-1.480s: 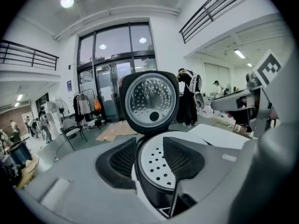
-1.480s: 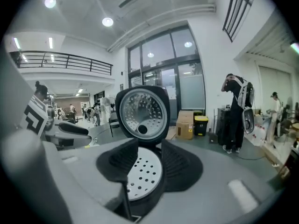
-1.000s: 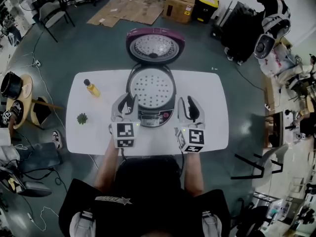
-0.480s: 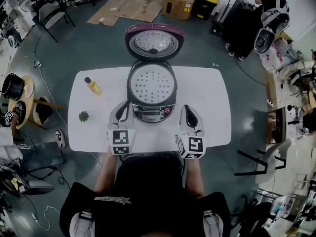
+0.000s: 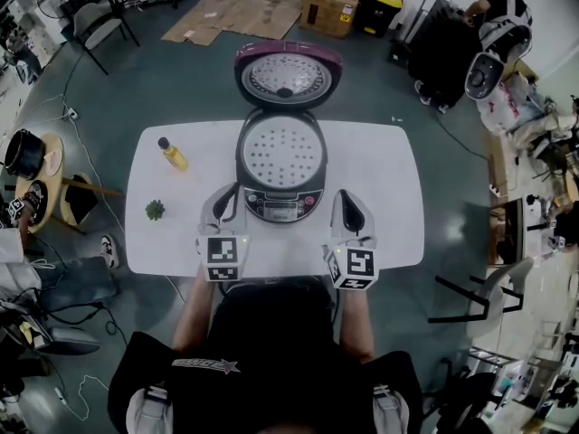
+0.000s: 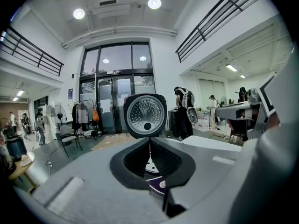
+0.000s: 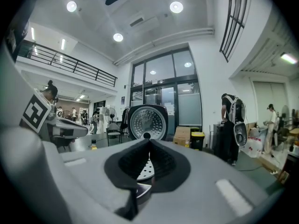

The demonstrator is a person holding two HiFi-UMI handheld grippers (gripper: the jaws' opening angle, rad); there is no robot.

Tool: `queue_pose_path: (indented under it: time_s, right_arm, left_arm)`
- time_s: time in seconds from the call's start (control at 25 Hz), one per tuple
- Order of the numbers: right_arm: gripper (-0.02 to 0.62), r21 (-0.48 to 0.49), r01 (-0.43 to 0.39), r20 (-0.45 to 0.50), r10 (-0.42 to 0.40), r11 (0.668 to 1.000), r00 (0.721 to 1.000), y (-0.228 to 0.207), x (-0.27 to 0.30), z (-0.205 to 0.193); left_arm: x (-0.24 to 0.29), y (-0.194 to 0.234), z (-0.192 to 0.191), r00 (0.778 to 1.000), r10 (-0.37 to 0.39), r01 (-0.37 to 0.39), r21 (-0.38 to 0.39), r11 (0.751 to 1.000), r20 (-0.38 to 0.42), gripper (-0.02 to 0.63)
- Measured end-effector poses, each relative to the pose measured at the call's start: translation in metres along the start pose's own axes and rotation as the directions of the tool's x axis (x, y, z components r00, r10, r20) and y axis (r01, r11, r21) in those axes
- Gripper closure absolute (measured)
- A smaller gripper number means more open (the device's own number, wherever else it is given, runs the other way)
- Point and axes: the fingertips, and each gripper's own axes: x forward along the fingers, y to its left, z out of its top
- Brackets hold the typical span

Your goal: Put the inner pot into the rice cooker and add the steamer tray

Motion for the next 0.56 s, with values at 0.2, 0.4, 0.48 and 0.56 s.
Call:
queue_pose_path:
  time_s: [0.2,0.4,0.48,0.56]
  right_arm:
    - [0.589,0.001,0.000,-0.002,0.000,1.000,1.000,0.0015,-0.0004,0.0003]
    - [0.589,-0.003,-0.002,-0.004,0.002,1.000,1.000,0.0029,-0.0004,0.0018]
    - [0.589,-0.002,-0.001,-0.004,0.000,1.000,1.000,0.0032,-0.0011,0.0018]
    - [0.589,0.000,0.001,-0.004,-0.001,1.000,1.000,0.0033,-0.0019,0.0017]
  left_arm:
    - [-0.0012,0.0004,0.0001,1.000,-0.002,0.002,0.002,1.000,0.000,0.594]
    - [-0.0022,-0.0009,0.0012,1.000,-0.009,0.009,0.002,1.000,0.004,0.594]
    - [-0.0027,-0.0011,0.0007,1.000,-0.010,0.010,-0.001,1.000,0.003,0.594]
    - [-0.0032,-0.0013,0.0001,1.000,-0.011,0.011,-0.002,1.000,0.002,0.594]
